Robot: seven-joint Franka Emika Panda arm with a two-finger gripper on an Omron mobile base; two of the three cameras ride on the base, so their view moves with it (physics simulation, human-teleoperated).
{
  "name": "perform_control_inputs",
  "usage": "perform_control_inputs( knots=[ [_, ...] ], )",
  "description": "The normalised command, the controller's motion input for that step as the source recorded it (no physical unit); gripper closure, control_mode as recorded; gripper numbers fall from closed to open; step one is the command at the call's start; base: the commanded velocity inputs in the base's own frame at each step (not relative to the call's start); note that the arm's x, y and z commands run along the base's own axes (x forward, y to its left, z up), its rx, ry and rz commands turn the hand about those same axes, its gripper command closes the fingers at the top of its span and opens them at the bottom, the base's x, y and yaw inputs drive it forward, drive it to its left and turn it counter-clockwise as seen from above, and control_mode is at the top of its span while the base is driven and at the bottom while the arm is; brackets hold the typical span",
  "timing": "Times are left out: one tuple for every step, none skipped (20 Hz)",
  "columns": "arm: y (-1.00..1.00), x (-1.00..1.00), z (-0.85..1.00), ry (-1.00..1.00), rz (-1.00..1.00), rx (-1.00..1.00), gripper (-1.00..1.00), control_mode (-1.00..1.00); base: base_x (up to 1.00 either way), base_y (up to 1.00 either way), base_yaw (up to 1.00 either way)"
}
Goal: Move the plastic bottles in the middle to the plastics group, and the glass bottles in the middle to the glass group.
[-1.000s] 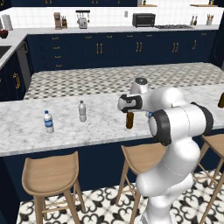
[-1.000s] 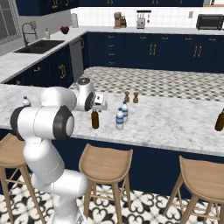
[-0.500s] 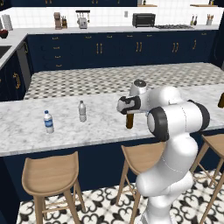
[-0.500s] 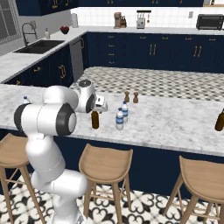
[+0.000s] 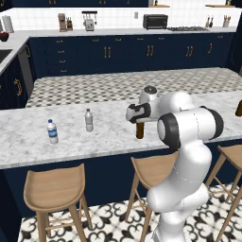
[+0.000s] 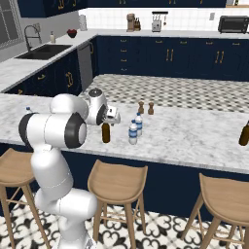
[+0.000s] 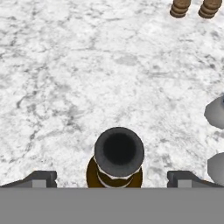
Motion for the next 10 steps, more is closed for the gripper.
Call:
perform_control_inputs(
  knots=[
    [0.00, 0.00, 0.00, 0.00, 0.00, 0.00, -1.00, -1.00, 0.00, 0.00, 0.00],
    [0.00, 0.00, 0.00, 0.00, 0.00, 0.00, -1.00, -1.00, 0.00, 0.00, 0.00],
    [0.00, 0.00, 0.00, 0.00, 0.00, 0.00, -1.00, -1.00, 0.00, 0.00, 0.00],
    [0.00, 0.00, 0.00, 0.00, 0.00, 0.00, -1.00, -1.00, 0.00, 0.00, 0.00],
    [0.00, 0.00, 0.00, 0.00, 0.00, 0.00, -1.00, -1.00, 0.00, 0.00, 0.00],
    [0.00, 0.00, 0.00, 0.00, 0.00, 0.04, -1.00, -1.00, 0.00, 0.00, 0.00],
    [0.00, 0.00, 0.00, 0.00, 0.00, 0.00, -1.00, -1.00, 0.00, 0.00, 0.00],
    [0.00, 0.00, 0.00, 0.00, 0.00, 0.00, 1.00, -1.00, 0.00, 0.00, 0.00],
    [0.00, 0.00, 0.00, 0.00, 0.00, 0.00, 1.00, -1.00, 0.00, 0.00, 0.00],
    [0.00, 0.00, 0.00, 0.00, 0.00, 0.00, 1.00, -1.00, 0.00, 0.00, 0.00]
  ],
)
